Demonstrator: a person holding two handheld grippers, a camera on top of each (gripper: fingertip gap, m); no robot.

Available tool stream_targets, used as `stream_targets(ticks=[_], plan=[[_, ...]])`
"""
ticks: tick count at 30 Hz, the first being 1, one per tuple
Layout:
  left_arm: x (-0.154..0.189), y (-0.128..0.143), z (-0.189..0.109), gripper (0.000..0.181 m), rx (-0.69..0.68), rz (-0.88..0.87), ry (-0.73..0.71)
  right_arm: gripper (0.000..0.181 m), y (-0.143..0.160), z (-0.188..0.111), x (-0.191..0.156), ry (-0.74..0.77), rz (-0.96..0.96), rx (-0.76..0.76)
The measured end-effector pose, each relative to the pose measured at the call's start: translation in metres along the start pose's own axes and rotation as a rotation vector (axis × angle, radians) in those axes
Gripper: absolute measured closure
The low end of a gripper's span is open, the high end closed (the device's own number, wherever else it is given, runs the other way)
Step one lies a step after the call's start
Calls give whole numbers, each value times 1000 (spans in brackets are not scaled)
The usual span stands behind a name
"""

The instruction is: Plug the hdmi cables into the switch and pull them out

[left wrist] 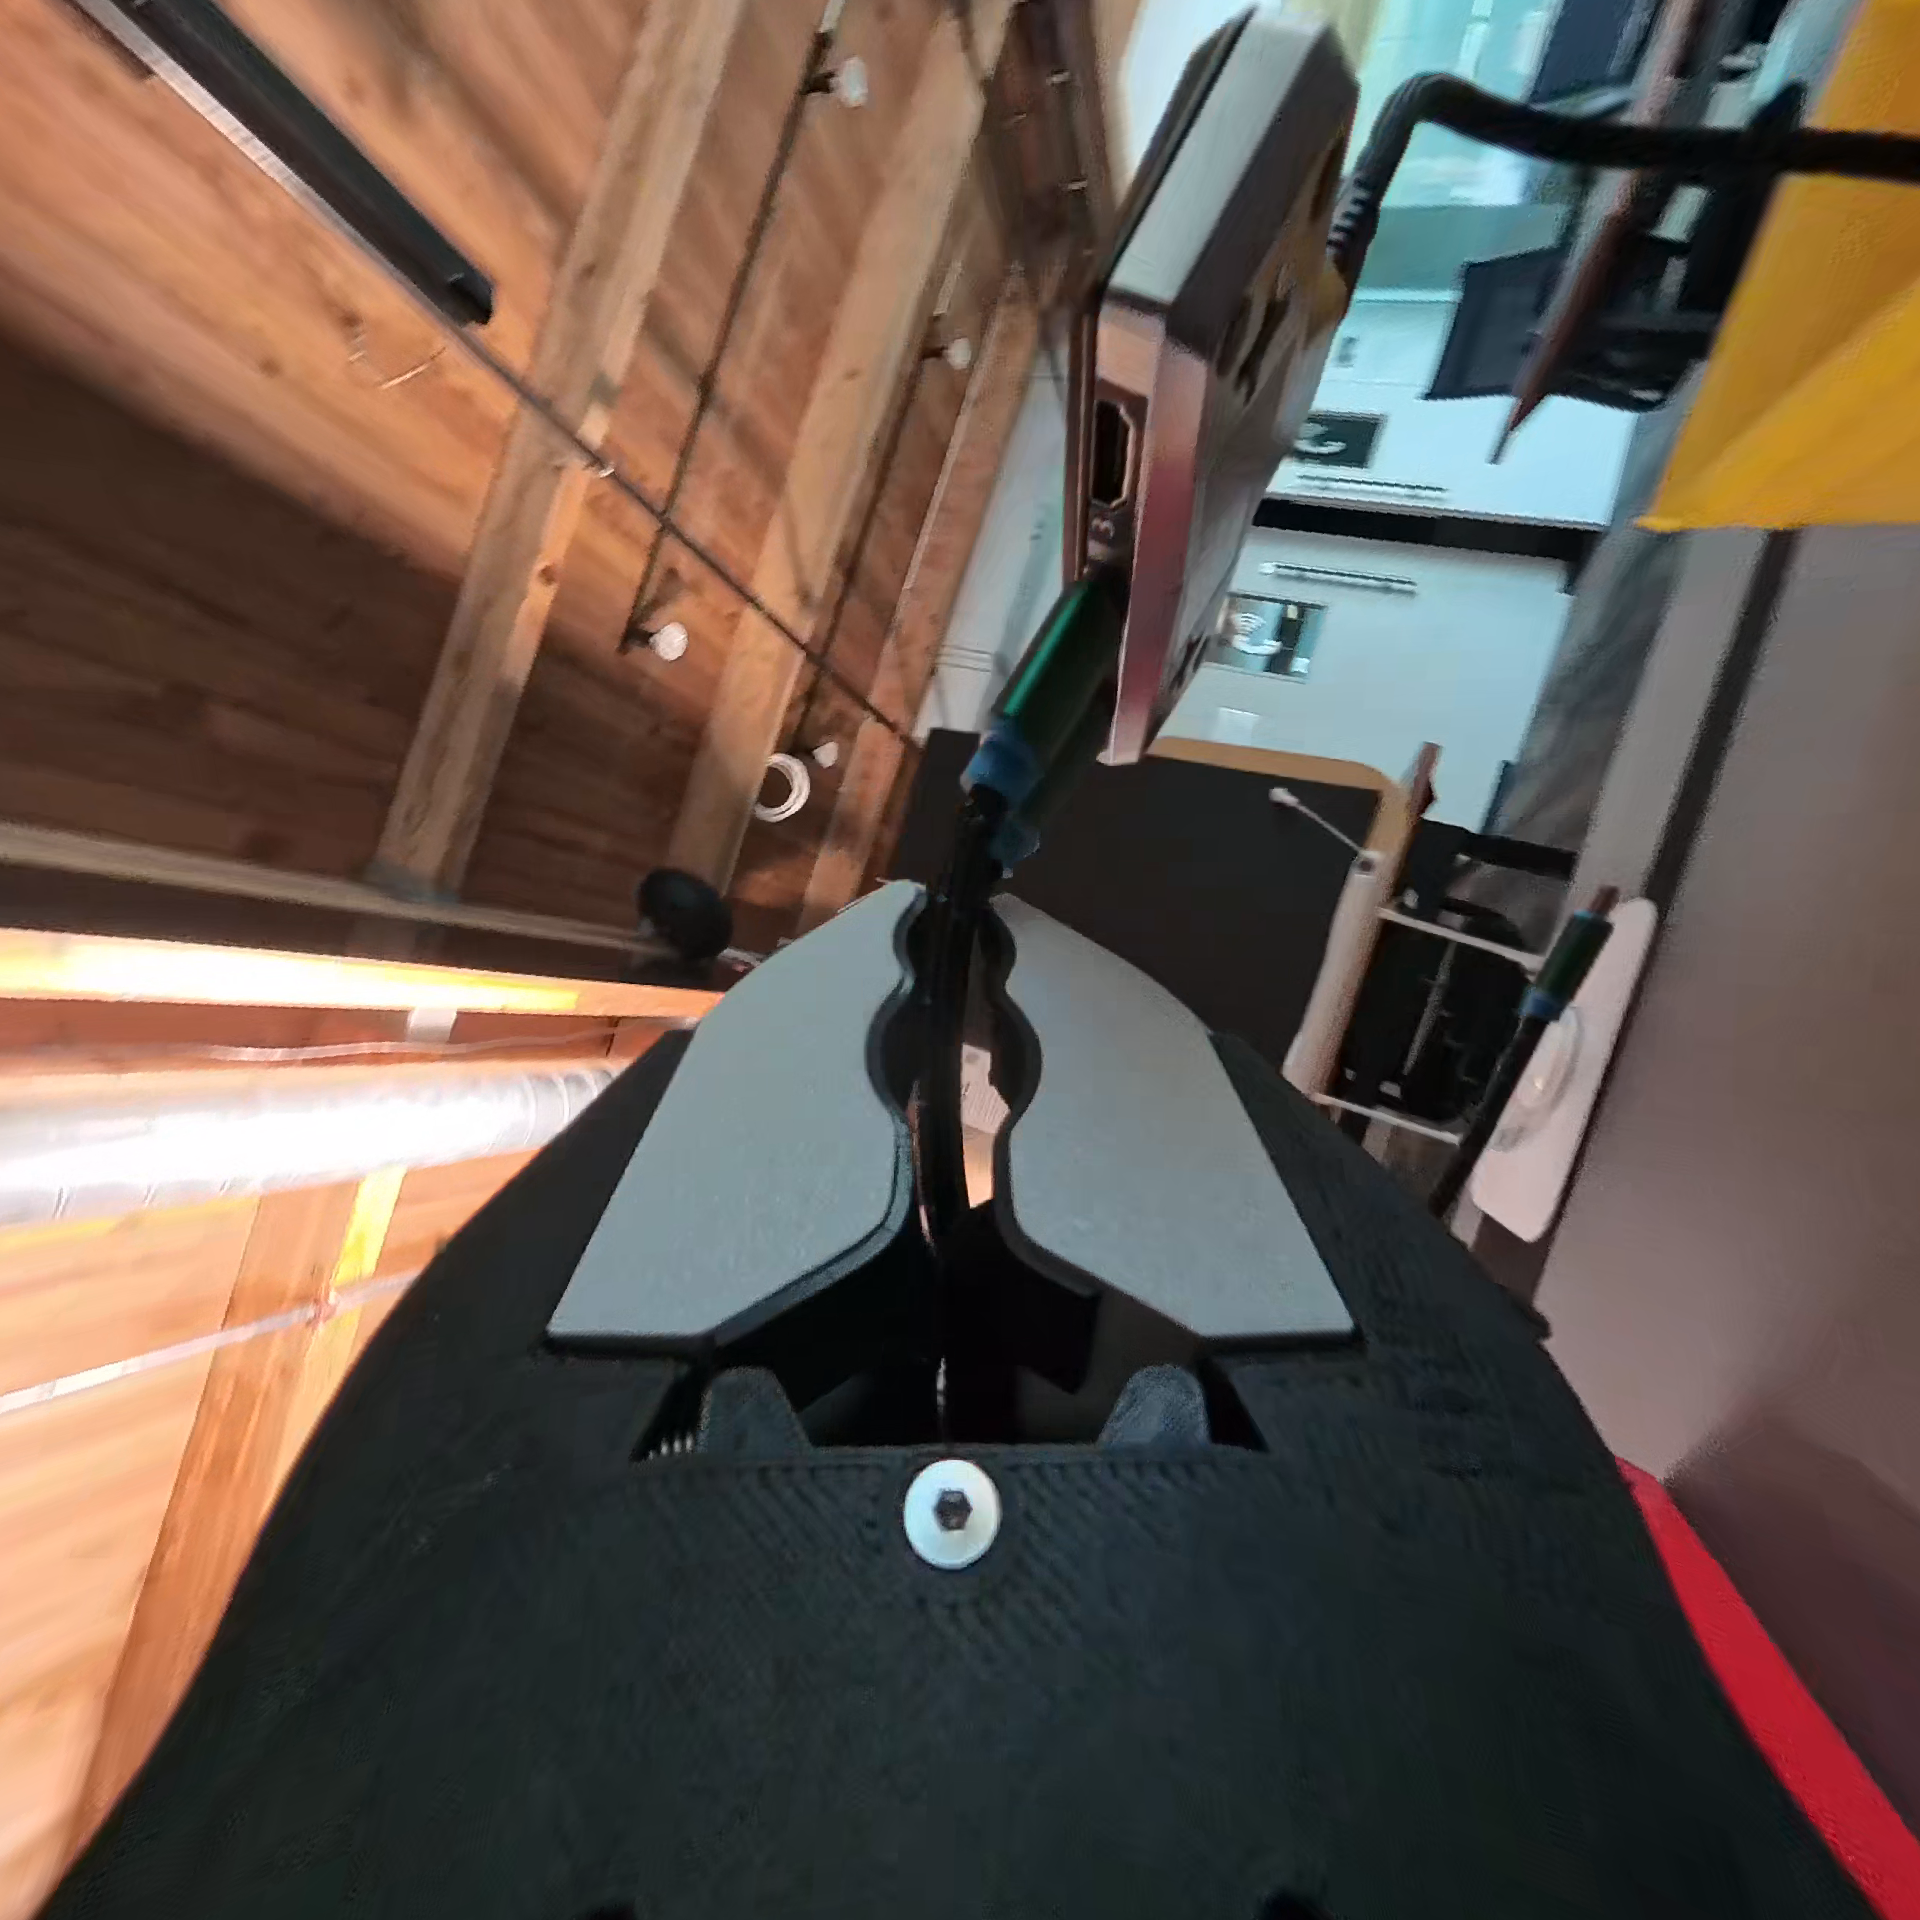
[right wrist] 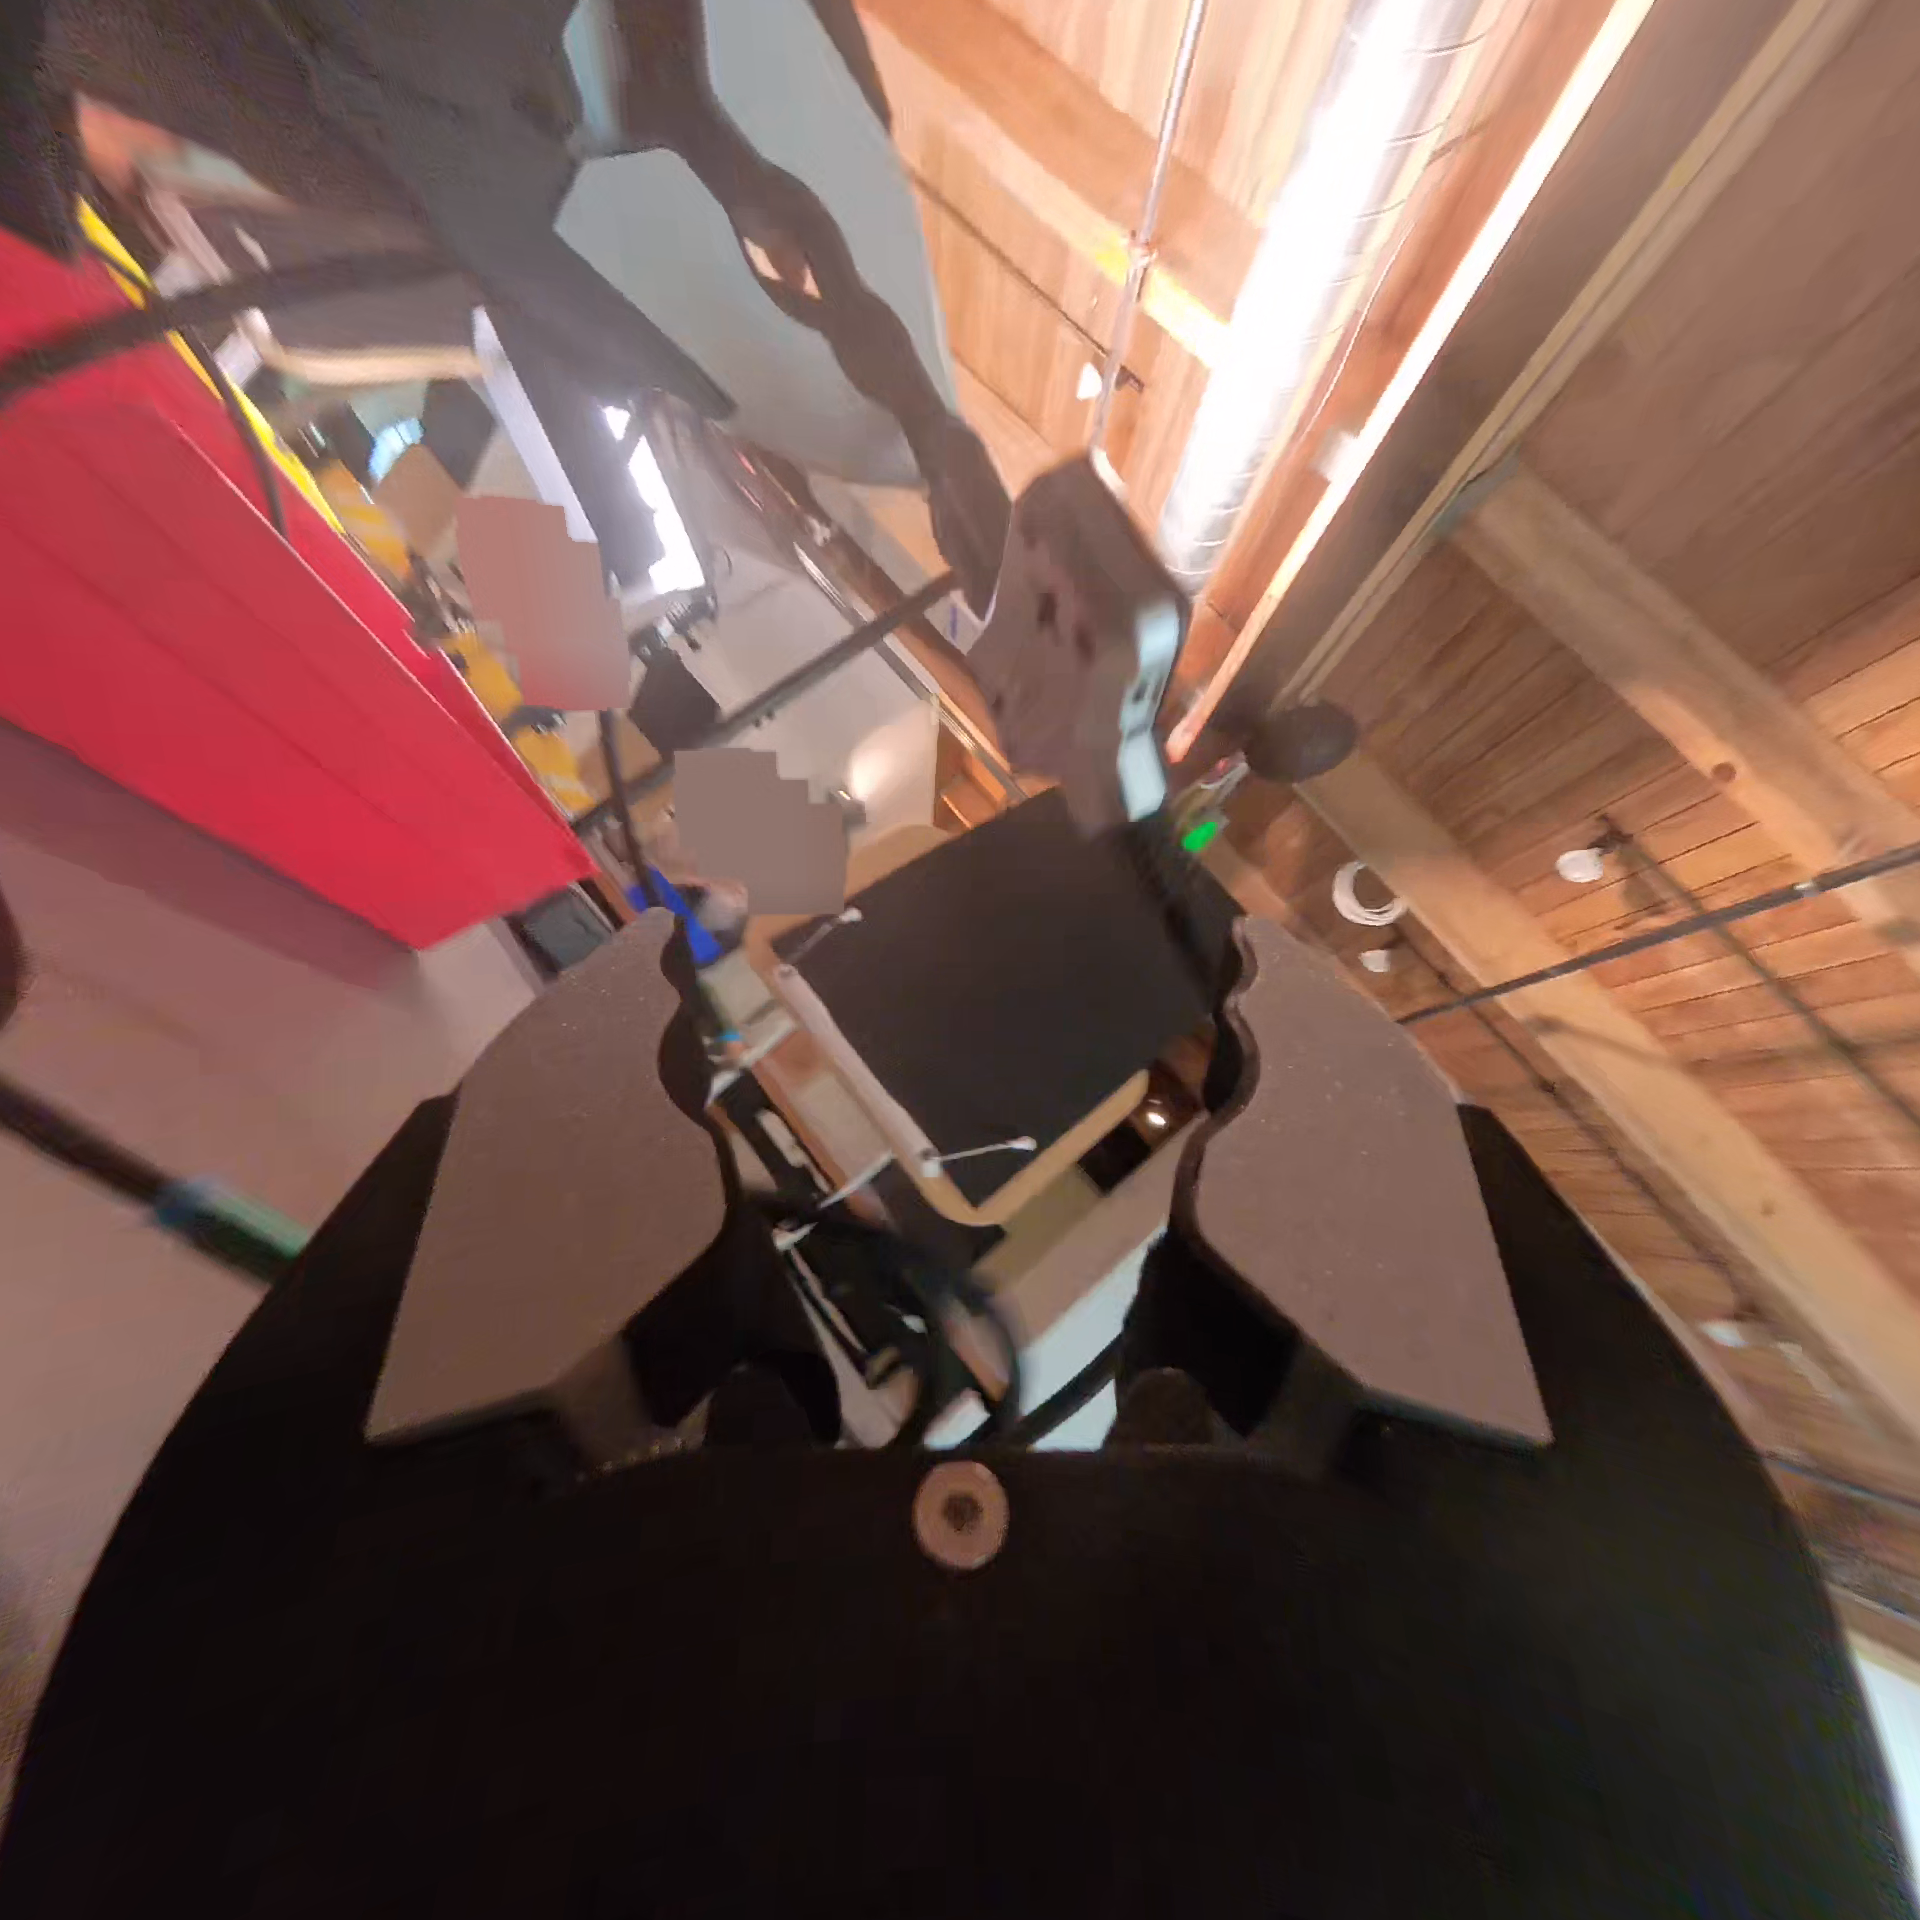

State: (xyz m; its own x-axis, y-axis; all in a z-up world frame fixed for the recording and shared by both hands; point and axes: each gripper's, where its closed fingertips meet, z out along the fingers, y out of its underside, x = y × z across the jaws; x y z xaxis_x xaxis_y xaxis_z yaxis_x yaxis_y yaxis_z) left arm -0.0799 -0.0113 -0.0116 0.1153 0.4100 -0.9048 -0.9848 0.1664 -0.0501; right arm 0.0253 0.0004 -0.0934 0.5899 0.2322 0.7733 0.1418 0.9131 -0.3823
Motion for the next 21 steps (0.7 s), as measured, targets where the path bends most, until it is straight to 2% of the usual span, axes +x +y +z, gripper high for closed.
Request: stream_targets(ticks=[2,4,8,9,11,13,15,17,19,21], plan=[[16,-6,4,173,2,47,63,87,-8,7,5,38,-70,-9],[24,-9,5,174,8,64,99,97,-18,15,8,37,-104,4],[29,-13,2,174,29,122,141,111,-7,35,10,-15,-199,-137],[30,-15,0,174,41,137,151,118,-9,40,9,-34,-210,-141],[28,-21,-2,175,55,149,154,157,-12,46,5,-103,-229,-146],[23,-21,-4,174,32,174,139,159,-13,51,6,-127,-254,-151],[13,-26,-10,171,85,164,112,159,-16,53,12,-137,-221,-111],[-12,-45,-27,157,275,-2,57,160,-11,57,26,-101,-130,-98],[-55,-58,-54,152,478,-293,-18,159,-7,59,47,-31,31,-54],[-102,-57,-88,148,712,-627,-84,159,-5,60,70,50,264,24]])
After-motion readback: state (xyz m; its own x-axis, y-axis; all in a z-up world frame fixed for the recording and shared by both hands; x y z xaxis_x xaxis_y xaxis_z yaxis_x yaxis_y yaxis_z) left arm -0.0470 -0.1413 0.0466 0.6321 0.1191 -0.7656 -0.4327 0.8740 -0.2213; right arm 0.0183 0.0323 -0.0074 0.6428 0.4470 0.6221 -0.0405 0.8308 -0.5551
